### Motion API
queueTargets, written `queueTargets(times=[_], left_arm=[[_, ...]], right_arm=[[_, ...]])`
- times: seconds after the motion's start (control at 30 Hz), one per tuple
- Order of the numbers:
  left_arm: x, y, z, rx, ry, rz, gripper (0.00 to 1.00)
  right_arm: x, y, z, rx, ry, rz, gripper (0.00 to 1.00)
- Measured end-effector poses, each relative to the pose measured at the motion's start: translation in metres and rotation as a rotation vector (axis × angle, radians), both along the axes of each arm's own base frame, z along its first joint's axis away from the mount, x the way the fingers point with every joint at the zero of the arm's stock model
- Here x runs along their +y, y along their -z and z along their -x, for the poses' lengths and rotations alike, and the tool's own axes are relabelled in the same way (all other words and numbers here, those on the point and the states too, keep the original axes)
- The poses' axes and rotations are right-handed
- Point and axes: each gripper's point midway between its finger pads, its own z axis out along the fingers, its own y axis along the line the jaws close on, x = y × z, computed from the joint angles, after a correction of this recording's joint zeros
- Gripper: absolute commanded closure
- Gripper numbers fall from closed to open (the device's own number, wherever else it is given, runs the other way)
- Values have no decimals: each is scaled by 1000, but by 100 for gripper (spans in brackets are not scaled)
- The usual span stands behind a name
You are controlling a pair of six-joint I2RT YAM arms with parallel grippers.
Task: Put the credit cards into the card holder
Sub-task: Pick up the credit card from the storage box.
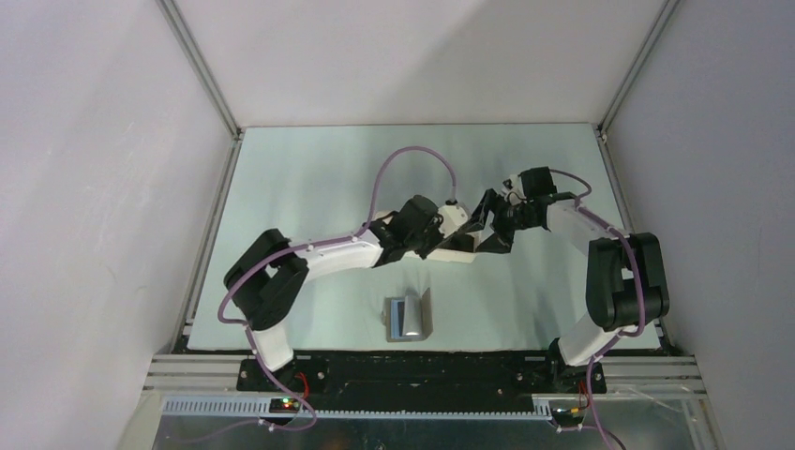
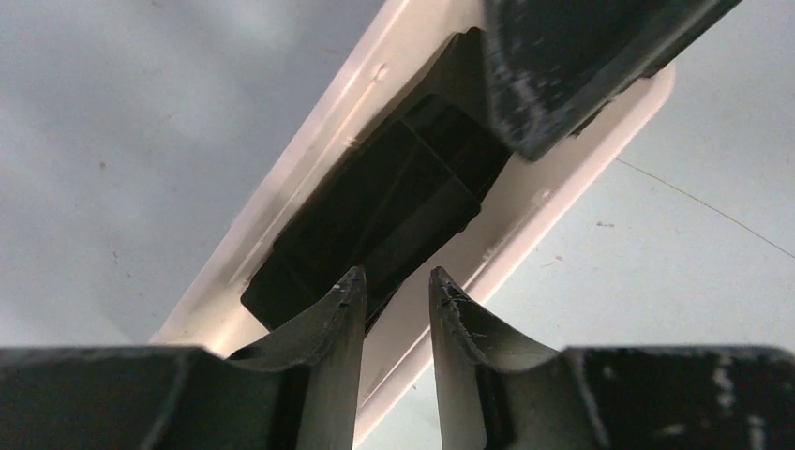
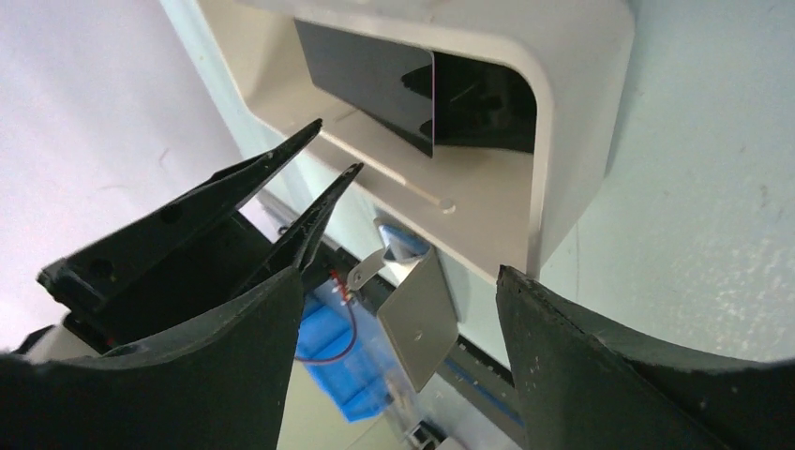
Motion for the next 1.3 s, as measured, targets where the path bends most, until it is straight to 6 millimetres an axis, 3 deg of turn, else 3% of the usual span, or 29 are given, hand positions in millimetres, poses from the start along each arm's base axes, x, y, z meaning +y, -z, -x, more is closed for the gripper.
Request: queueTargets(times=[0.13, 0.27, 0.4, 0.53, 0.73, 0.93, 1.3], left_arm=[[12, -1, -12, 96, -98, 94, 61], [25, -17, -27, 186, -213, 248, 60], [32, -35, -40, 284, -310, 411, 60], [32, -38, -40, 386, -356, 496, 60], [23, -17, -25, 548, -384, 519, 59], [33, 13, -17, 626, -465, 431, 58], [39, 21, -25, 612, -554, 392, 58]], right_arm=[[3, -2, -13, -45, -21, 68, 27], [13, 1, -26, -78, -62, 122, 35], [21, 15, -32, -58, -98, 165, 37], [22, 35, -27, -11, -118, 218, 41], [25, 43, -23, 2, -142, 245, 46], [28, 48, -23, 6, -150, 249, 50], [33, 54, -29, -1, -131, 254, 60]])
